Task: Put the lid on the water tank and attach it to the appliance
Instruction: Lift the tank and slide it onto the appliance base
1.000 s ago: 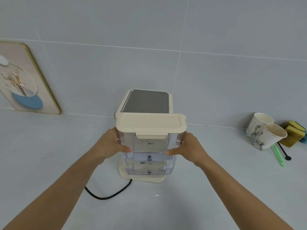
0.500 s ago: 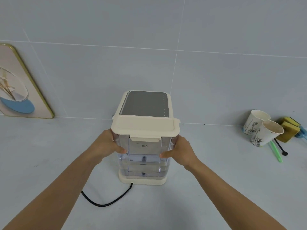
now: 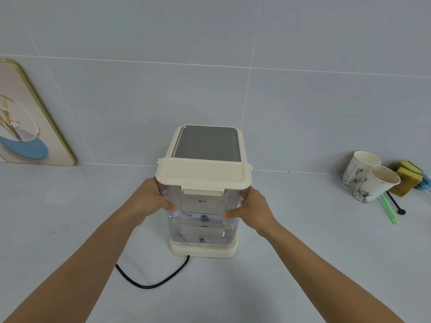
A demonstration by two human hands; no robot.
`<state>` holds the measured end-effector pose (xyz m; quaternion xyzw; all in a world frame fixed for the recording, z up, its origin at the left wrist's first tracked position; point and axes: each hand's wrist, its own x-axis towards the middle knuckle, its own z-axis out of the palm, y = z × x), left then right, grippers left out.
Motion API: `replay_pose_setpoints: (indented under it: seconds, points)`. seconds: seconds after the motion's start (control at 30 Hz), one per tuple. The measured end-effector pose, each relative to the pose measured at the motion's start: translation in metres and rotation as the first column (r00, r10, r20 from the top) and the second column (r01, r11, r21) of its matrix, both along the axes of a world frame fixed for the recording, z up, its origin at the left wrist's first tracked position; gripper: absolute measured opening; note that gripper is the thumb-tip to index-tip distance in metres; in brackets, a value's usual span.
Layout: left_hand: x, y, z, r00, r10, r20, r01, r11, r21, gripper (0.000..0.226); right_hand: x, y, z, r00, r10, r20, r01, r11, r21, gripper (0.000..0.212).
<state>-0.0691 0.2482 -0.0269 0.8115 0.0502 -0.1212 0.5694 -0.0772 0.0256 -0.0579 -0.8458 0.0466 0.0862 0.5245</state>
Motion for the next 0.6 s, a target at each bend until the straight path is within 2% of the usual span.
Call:
replay_pose_setpoints:
  seconds: [0.27, 0.6]
  points:
    - [0.0046, 0.0021, -0.0007, 1.000, -0.011, 0.005, 0.011, 0.999, 0.031, 0.048, 0.0018, 0.0019, 0.0010, 0.999, -0.025, -0.019, 0.026, 1.000, 0.007, 0.063]
    - [0.0087, 0.0058, -0.0087, 0.999, -0.030, -0.017, 0.030, 1.000, 0.007, 0.062, 0.0051, 0.0000, -0.0010, 0.999, -0.029, -0.028, 0.029, 0.999, -0.014, 0.063]
